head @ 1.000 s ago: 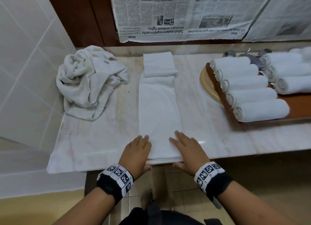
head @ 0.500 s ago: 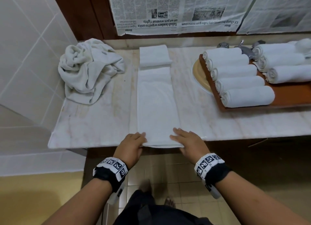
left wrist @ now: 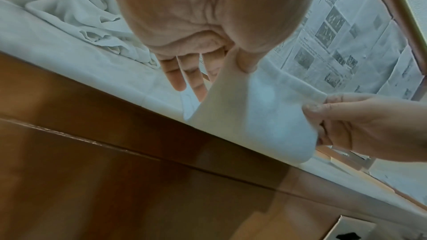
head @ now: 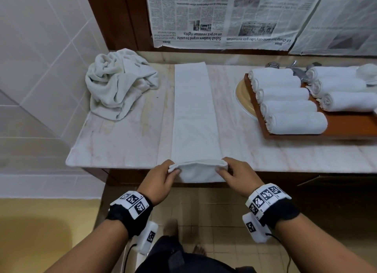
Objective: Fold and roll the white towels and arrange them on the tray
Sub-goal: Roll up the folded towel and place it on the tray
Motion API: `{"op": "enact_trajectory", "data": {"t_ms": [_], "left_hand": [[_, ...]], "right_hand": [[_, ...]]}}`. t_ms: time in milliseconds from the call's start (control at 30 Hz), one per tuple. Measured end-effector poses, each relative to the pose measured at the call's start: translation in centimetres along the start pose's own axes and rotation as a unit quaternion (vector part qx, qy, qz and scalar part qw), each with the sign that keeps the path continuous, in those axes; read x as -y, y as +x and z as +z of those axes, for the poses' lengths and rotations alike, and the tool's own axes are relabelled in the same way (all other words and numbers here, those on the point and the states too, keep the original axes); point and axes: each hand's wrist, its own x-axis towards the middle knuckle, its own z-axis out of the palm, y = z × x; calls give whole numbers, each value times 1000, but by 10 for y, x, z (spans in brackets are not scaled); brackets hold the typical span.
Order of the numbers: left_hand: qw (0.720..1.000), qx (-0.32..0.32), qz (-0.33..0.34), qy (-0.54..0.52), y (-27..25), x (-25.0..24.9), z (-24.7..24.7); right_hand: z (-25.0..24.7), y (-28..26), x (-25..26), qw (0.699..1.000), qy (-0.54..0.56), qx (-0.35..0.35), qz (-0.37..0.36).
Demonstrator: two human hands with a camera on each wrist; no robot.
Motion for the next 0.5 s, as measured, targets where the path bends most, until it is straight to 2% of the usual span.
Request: {"op": "enact_trajectory", "data": {"t_ms": [167, 333, 500], "left_hand": [[997, 57, -45, -14, -2, -8, -2], [997, 6, -59, -50, 14, -21, -16], [996, 6, -79, -34, 39, -13, -17]], "right_hand": [[-5, 3, -2, 993, -16, 116, 28], [-20, 6, 10, 999, 27, 24, 1], [-19, 30, 12, 999, -6, 37, 16]]}}
